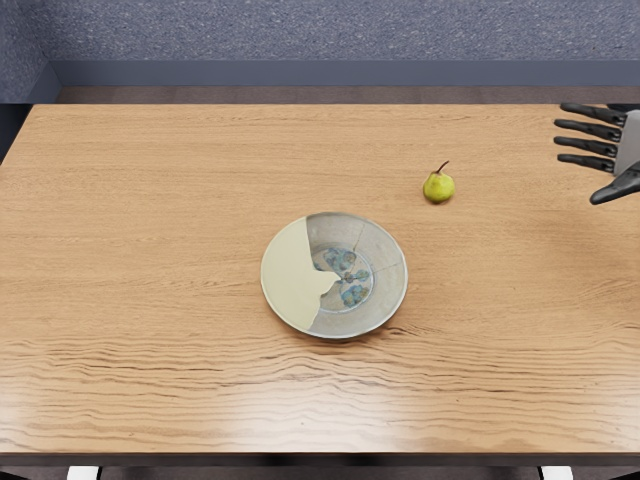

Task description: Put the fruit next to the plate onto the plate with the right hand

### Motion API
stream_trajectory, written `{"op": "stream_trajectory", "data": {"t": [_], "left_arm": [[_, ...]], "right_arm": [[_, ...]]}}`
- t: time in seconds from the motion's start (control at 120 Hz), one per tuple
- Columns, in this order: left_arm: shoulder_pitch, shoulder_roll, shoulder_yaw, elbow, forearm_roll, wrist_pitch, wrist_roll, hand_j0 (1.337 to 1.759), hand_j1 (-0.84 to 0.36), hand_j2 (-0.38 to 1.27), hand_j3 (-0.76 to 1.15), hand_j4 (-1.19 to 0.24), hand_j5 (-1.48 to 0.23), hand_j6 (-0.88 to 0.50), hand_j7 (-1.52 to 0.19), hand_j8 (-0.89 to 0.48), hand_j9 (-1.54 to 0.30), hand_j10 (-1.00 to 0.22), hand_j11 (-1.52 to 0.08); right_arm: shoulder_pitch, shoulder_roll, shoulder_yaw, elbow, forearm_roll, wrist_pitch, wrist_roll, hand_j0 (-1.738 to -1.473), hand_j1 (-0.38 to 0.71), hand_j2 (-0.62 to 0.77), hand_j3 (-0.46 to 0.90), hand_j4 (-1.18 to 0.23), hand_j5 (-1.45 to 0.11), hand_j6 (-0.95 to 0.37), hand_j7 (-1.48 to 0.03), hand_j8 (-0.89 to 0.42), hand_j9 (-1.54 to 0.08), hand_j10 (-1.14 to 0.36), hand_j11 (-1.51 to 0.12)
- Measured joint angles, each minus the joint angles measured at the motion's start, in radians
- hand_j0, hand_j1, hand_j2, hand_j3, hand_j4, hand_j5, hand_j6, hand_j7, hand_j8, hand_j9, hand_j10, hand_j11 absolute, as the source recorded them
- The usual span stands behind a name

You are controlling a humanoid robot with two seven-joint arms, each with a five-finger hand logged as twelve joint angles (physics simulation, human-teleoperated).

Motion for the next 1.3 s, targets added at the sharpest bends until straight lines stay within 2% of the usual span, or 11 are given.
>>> {"op": "stream_trajectory", "data": {"t": [0.175, 0.367, 0.575, 0.617, 0.733, 0.85, 1.0, 1.117, 1.3], "left_arm": [[0.000, 0.000, 0.000, 0.000, 0.000, 0.000, 0.000, 1.658, 0.35, 0.00, 0.00, 0.00, 0.00, 0.01, 0.00, 0.01, 0.00, 0.00, 0.00], [0.000, 0.000, 0.000, 0.000, 0.000, 0.000, 0.000, 1.658, 0.35, 0.00, 0.00, 0.00, 0.00, 0.01, 0.00, 0.01, 0.00, 0.00, 0.00], [0.000, 0.000, 0.000, 0.000, 0.000, 0.000, 0.000, 1.658, 0.35, 0.00, 0.00, 0.00, 0.00, 0.01, 0.00, 0.01, 0.00, 0.00, 0.00], [0.000, 0.000, 0.000, 0.000, 0.000, 0.000, 0.000, 1.658, 0.35, 0.00, 0.00, 0.00, 0.00, 0.01, 0.00, 0.01, 0.00, 0.00, 0.00], [0.000, 0.000, 0.000, 0.000, 0.000, 0.000, 0.000, 1.658, 0.35, 0.00, 0.00, 0.00, 0.00, 0.01, 0.00, 0.01, 0.00, 0.00, 0.00], [0.000, 0.000, 0.000, 0.000, 0.000, 0.000, 0.000, 1.658, 0.35, 0.00, 0.00, 0.00, 0.00, 0.01, 0.00, 0.01, 0.00, 0.00, 0.00], [0.000, 0.000, 0.000, 0.000, 0.000, 0.000, 0.000, 1.658, 0.35, 0.00, 0.00, 0.00, 0.00, 0.01, 0.00, 0.01, 0.00, 0.00, 0.00], [0.000, 0.000, 0.000, 0.000, 0.000, 0.000, 0.000, 1.658, 0.35, 0.00, 0.00, 0.00, 0.00, 0.01, 0.00, 0.01, 0.00, 0.00, 0.00], [0.000, 0.000, 0.000, 0.000, 0.000, 0.000, 0.000, 1.658, 0.35, 0.00, 0.00, 0.00, 0.00, 0.01, 0.00, 0.01, 0.00, 0.00, 0.00]], "right_arm": [[0.007, 0.024, 0.002, -0.008, 0.001, 0.001, 0.000, -1.658, -0.35, 0.00, 0.00, 0.00, 0.00, 0.00, 0.00, 0.00, 0.00, 0.00, 0.00], [0.102, 0.175, 0.002, 0.002, -0.148, 0.001, -0.004, -1.658, -0.35, 0.00, 0.00, 0.00, 0.00, 0.00, 0.00, 0.00, 0.00, 0.00, 0.00], [0.173, 0.247, 0.001, 0.153, -0.404, -0.008, -0.010, -1.658, -0.35, 0.00, 0.00, 0.00, 0.00, 0.00, 0.00, 0.00, 0.00, 0.00, 0.00], [0.178, 0.266, 0.001, 0.177, -0.454, -0.035, -0.037, -1.658, -0.35, 0.00, 0.00, 0.00, 0.00, 0.00, 0.00, 0.00, 0.00, 0.00, 0.00], [0.189, 0.294, 0.000, 0.251, -0.527, -0.154, -0.161, -1.658, -0.35, 0.00, 0.00, 0.00, 0.00, 0.00, 0.00, 0.00, 0.00, 0.00, 0.00], [0.195, 0.286, 0.001, 0.325, -0.572, -0.268, -0.216, -1.658, -0.35, 0.00, 0.00, 0.00, 0.00, 0.00, 0.00, 0.00, 0.00, 0.00, 0.00], [0.229, 0.335, 0.000, 0.358, -0.682, -0.331, -0.313, -1.658, -0.35, 0.00, 0.00, 0.00, 0.00, 0.00, 0.00, 0.00, 0.00, 0.00, 0.00], [0.249, 0.379, -0.001, 0.363, -0.779, -0.369, -0.348, -1.658, -0.35, 0.00, 0.00, 0.00, 0.00, 0.00, 0.00, 0.00, 0.00, 0.00, 0.00], [0.258, 0.434, -0.005, 0.361, -0.927, -0.399, -0.362, -1.658, -0.35, 0.00, 0.00, 0.00, 0.00, 0.00, 0.00, 0.00, 0.00, 0.00, 0.00]]}}
